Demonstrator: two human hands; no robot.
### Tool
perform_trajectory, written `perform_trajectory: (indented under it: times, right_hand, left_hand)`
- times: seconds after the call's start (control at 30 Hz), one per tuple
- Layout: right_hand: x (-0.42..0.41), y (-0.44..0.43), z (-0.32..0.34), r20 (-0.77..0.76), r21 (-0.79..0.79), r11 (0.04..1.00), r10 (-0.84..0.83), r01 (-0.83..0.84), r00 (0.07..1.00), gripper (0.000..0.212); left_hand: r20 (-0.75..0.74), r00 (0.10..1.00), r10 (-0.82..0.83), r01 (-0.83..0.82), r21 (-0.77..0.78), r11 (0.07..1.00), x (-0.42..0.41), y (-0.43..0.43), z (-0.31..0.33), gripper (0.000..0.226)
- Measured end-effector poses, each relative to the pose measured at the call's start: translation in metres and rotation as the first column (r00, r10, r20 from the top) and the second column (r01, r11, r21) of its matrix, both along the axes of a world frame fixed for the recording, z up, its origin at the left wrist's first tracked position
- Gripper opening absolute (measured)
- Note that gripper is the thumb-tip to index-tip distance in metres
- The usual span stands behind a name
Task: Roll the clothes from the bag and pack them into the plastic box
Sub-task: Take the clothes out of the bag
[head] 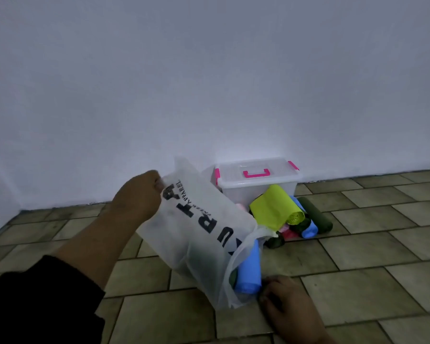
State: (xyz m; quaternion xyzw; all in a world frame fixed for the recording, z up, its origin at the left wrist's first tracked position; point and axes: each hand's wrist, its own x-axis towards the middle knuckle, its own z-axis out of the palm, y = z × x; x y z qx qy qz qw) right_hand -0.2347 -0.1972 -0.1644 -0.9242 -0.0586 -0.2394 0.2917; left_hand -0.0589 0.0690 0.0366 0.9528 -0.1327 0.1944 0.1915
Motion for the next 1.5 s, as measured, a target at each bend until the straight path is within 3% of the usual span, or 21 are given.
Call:
perform_trajectory:
  times: [0.1, 0.17, 0.2, 0.27, 0.37, 0.53, 0.63, 0.7, 0.8, 0.9, 1.0, 1.1, 1.2, 1.37, 1.5]
  right_hand:
    - [0.002, 0.000, -0.003, -0.002, 0.042, 0.999, -0.029, 0.029, 1.000, 0.016]
    - [0.003, 0.000, -0.005, -0.046, 0.074, 0.994, -0.077, 0.080, 0.996, 0.018]
    - [0.003, 0.001, -0.005, -0.080, 0.099, 0.989, -0.104, 0.112, 0.991, 0.020]
    - [0.003, 0.003, -0.002, -0.152, 0.173, 0.971, -0.139, 0.165, 0.978, 0.024]
    - [0.012, 0.013, 0.008, -0.245, 0.250, 0.931, -0.204, 0.265, 0.948, 0.043]
    - [0.043, 0.041, 0.024, -0.451, 0.106, 0.931, -0.269, 0.350, 0.851, 0.063]
    - [0.060, 0.049, 0.027, -0.540, -0.041, 0.935, -0.318, 0.352, 0.780, 0.100]
    - [0.068, 0.051, 0.031, -0.583, -0.071, 0.939, -0.313, 0.336, 0.750, 0.108]
    - [0.070, 0.041, 0.040, -0.621, 0.111, 0.933, -0.204, 0.343, 0.756, 0.090]
    - [0.060, 0.017, 0.048, -0.613, 0.388, 0.834, -0.085, 0.393, 0.785, 0.056]
    - [0.052, 0.004, 0.050, -0.632, 0.524, 0.740, 0.008, 0.421, 0.775, 0.050]
    - [0.058, 0.015, 0.049, -0.689, 0.338, 0.860, -0.050, 0.382, 0.723, 0.054]
    - [0.067, 0.034, 0.052, -0.682, 0.086, 0.940, -0.186, 0.331, 0.707, 0.074]
    - [0.082, 0.038, 0.066, -0.722, -0.044, 0.982, -0.158, 0.183, 0.674, 0.062]
    - [0.091, 0.041, 0.063, -0.690, -0.209, 0.970, -0.236, 0.124, 0.684, 0.056]
  left_hand:
    - [-0.201, 0.967, 0.155, -0.163, -0.024, 0.986, 0.003, 0.017, -0.028, 0.016]
    - [-0.322, 0.901, 0.291, -0.292, 0.047, 0.955, -0.002, 0.018, -0.043, 0.054]
    - [-0.310, 0.895, 0.320, -0.303, 0.104, 0.947, -0.008, 0.012, -0.051, 0.071]
    - [-0.250, 0.950, 0.187, -0.148, 0.168, 0.975, -0.025, -0.011, -0.073, 0.087]
    - [-0.382, 0.921, -0.075, 0.166, 0.211, 0.963, -0.056, -0.050, -0.108, 0.106]
    - [-0.576, 0.817, 0.030, 0.136, 0.243, 0.960, -0.052, -0.053, -0.145, 0.108]
    - [-0.644, 0.765, 0.011, 0.136, 0.178, 0.975, -0.046, -0.038, -0.158, 0.104]
    - [-0.650, 0.759, -0.010, 0.146, 0.156, 0.977, -0.046, -0.032, -0.165, 0.099]
    - [-0.642, 0.766, -0.046, 0.145, 0.103, 0.984, -0.045, -0.030, -0.171, 0.096]
    - [-0.651, 0.755, -0.082, 0.153, 0.053, 0.987, -0.043, -0.029, -0.172, 0.096]
    - [-0.649, 0.755, -0.094, 0.149, 0.030, 0.988, -0.043, -0.033, -0.175, 0.096]
    - [-0.646, 0.759, -0.079, 0.120, 0.019, 0.993, -0.046, -0.040, -0.179, 0.097]
    - [-0.621, 0.780, -0.077, 0.115, 0.022, 0.993, -0.049, -0.046, -0.184, 0.095]
    - [-0.611, 0.788, -0.079, 0.119, 0.025, 0.993, -0.049, -0.043, -0.190, 0.097]
    - [-0.591, 0.803, -0.084, 0.121, 0.024, 0.992, -0.050, -0.045, -0.188, 0.096]
